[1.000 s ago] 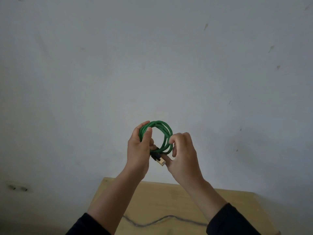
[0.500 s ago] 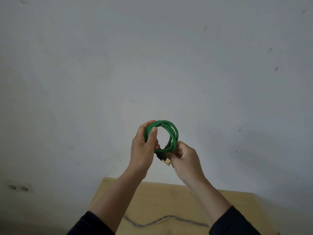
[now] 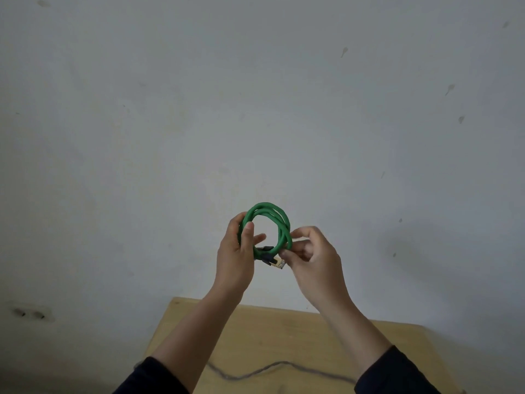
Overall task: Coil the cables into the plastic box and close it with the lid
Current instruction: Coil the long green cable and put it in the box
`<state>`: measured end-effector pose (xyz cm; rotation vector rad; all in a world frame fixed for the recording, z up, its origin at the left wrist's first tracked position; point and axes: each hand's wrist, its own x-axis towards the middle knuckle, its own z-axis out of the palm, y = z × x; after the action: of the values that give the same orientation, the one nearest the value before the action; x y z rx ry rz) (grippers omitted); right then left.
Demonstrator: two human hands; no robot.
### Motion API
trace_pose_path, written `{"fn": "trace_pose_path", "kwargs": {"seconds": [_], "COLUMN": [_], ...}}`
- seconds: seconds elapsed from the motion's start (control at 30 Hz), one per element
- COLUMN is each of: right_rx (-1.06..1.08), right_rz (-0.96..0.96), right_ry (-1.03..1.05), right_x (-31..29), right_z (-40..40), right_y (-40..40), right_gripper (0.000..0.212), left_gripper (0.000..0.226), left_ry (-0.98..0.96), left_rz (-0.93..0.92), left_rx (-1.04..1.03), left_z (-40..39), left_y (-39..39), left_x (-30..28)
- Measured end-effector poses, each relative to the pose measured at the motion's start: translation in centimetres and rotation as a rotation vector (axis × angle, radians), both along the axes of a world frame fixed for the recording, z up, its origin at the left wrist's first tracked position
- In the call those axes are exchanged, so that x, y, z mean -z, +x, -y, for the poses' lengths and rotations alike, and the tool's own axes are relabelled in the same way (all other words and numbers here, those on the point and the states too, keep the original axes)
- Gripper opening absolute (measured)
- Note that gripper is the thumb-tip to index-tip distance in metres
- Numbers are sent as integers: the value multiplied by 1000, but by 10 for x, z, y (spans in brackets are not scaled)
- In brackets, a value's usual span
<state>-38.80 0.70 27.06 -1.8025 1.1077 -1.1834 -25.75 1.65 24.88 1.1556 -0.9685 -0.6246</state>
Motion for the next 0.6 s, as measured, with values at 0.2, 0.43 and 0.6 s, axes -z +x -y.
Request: {"fn": "trace_pose_path", "kwargs": {"seconds": [0.2, 0.43, 0.6], "right_rx": [-21, -141, -94], "right_rz": [-257, 80, 174], "right_ry": [-153, 346, 228], "right_x": [0, -4, 5], "right_z": [-9, -8, -7], "right_y": [2, 1, 5], "right_gripper": [52, 19, 6], "left_gripper": [24, 25, 24], "left_ry": [15, -15, -44], "left_rz": [70, 216, 278], "left_rx": [-67, -94, -95], "left_z": [-1, -4, -6], "left_y": [-3, -3, -6], "left_x": [0, 0, -3]}}
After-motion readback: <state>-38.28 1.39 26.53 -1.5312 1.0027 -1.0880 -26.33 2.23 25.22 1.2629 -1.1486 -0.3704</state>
